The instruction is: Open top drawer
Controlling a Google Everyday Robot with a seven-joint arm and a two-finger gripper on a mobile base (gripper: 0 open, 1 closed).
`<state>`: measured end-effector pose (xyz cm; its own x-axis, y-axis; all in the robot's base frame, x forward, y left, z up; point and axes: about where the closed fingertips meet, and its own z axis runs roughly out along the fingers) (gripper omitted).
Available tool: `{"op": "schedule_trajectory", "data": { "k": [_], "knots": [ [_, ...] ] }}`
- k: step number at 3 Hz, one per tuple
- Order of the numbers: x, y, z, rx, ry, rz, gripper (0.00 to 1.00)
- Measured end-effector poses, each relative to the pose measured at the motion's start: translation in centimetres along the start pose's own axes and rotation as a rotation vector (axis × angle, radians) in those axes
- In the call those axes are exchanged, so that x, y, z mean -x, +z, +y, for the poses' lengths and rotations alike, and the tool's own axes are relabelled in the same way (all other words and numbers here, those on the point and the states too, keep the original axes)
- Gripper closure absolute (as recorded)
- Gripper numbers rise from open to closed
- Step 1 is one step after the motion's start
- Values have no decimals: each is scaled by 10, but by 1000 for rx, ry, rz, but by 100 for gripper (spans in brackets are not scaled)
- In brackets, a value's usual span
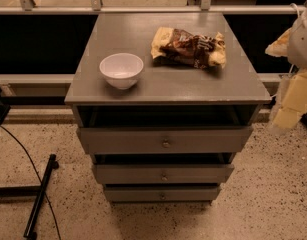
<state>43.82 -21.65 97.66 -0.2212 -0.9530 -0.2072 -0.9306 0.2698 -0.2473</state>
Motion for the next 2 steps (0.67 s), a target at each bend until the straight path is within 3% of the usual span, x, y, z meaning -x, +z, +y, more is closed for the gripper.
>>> {"op": "schedule_trajectory", "data": {
  "k": [1, 2],
  "knots": [
    [0, 0, 0, 0, 0, 0, 0],
    [21, 18, 2, 5, -46, -77, 0]
  ]
}}
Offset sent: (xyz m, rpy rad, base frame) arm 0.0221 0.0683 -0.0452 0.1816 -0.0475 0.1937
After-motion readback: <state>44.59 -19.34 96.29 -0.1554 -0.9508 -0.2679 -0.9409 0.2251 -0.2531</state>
